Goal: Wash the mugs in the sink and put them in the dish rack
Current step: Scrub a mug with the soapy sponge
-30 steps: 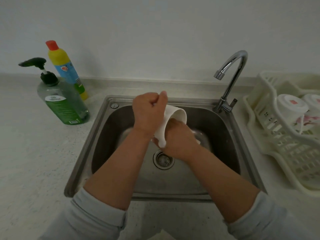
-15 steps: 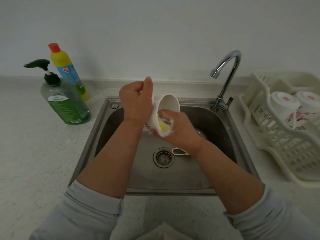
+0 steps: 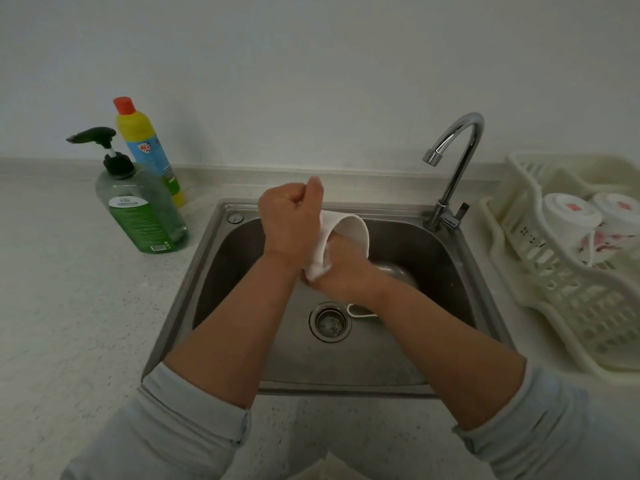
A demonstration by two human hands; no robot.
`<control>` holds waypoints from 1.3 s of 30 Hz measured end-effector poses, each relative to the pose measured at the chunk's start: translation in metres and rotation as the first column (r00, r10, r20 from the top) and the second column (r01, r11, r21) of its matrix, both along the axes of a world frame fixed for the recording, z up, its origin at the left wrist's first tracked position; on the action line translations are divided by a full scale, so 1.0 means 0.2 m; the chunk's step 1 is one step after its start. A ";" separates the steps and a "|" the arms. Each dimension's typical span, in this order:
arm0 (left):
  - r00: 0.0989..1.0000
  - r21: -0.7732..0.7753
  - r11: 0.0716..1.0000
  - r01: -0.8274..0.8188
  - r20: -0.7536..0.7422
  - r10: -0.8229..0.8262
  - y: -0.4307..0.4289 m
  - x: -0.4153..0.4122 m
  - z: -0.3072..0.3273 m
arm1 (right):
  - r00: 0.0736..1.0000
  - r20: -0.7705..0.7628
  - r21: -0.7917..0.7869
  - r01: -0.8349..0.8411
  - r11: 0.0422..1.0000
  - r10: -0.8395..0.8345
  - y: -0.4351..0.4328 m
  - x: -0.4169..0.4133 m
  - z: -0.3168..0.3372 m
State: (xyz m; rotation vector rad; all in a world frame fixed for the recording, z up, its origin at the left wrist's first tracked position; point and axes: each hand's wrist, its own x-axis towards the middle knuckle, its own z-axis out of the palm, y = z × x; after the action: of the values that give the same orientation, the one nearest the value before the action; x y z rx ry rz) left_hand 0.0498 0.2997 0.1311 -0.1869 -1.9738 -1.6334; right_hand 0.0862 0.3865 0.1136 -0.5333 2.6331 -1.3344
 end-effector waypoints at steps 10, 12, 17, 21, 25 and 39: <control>0.977 0.099 0.988 0.119 0.165 -0.134 -0.04 -0.01 0.05 | 0.890 -0.428 0.524 0.102 0.846 0.157 0.06 0.03 -0.06; 0.960 0.088 0.971 0.222 0.156 -0.233 -0.05 0.01 0.05 | 0.877 -0.465 0.390 0.078 0.917 0.123 -0.01 0.04 -0.08; 0.910 -0.037 0.930 0.366 0.226 -0.349 -0.13 0.04 0.13 | 0.884 -0.465 0.227 0.167 0.959 -0.044 -0.03 0.04 -0.07; 0.841 0.091 0.956 0.279 0.457 -0.289 -0.14 0.02 0.13 | 0.798 -0.603 0.443 0.313 0.840 0.021 0.07 -0.02 -0.01; 0.416 0.558 0.797 0.231 0.684 -0.599 -0.17 0.02 0.11 | 0.722 -0.661 0.628 0.382 0.678 0.205 0.18 -0.08 0.04; 0.431 0.717 0.692 0.078 0.602 -0.672 -0.14 0.09 0.02 | 0.979 -0.176 0.669 0.197 0.716 -0.104 0.08 -0.02 0.15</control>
State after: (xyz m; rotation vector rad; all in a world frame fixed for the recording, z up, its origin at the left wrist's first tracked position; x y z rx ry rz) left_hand 0.0676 0.2716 0.1342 0.5595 -1.9187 -3.0590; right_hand 0.0818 0.4015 0.1435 -0.2896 3.0380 -0.2538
